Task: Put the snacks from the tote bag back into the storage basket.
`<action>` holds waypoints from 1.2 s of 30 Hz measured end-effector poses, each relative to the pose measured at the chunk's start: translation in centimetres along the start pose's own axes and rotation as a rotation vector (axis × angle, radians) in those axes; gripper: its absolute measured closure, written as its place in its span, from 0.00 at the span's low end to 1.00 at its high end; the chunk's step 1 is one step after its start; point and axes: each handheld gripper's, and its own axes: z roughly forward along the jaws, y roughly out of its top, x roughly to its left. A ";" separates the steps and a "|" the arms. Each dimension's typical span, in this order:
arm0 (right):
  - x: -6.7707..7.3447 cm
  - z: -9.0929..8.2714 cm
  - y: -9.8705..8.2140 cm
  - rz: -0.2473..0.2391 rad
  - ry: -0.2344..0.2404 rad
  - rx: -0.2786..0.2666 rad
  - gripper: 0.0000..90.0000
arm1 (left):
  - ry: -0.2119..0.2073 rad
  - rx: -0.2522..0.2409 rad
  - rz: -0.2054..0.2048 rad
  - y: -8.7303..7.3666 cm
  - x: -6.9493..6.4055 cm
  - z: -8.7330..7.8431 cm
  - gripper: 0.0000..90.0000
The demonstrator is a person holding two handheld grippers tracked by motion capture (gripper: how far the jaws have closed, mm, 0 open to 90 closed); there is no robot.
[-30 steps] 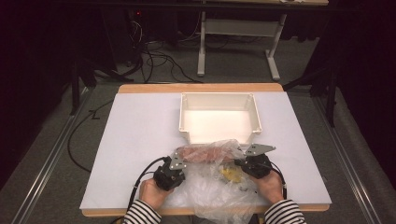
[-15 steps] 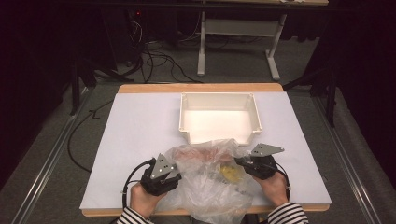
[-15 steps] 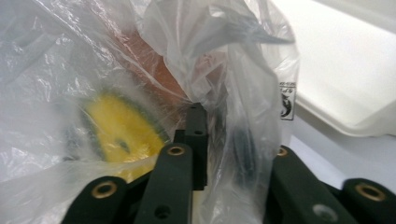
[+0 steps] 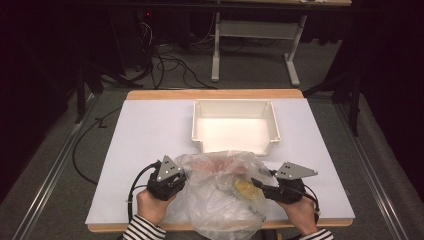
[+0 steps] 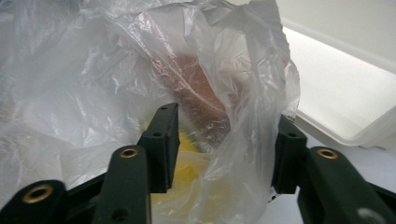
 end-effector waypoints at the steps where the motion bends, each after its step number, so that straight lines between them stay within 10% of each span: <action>1: 0.0 0.0 -0.1 0.003 -0.008 -0.008 0.55 | 0.001 0.004 -0.002 0.1 0.1 0.1 0.96; 7: 0.0 -1.7 0.0 0.013 -0.058 -0.061 0.54 | 0.010 0.018 -0.032 0.5 0.9 0.9 0.99; 11: 1.1 -1.0 0.6 -0.091 -0.056 0.003 0.76 | 0.021 0.019 -0.051 0.6 1.4 1.8 0.99; 15: -0.4 0.4 0.7 -0.039 -0.030 0.006 0.97 | 0.029 0.016 -0.044 0.6 1.5 1.8 0.99; 20: -3.3 2.4 0.9 0.029 -0.080 0.046 1.00 | 0.034 0.004 -0.029 0.4 2.1 1.0 0.94; 27: -5.0 5.2 0.2 0.066 -0.106 0.162 1.00 | -0.070 -0.053 0.031 0.4 1.3 0.7 0.50; 36: -5.2 7.2 -1.0 0.080 -0.087 0.223 0.91 | -0.014 -0.052 -0.016 1.8 1.5 2.3 0.42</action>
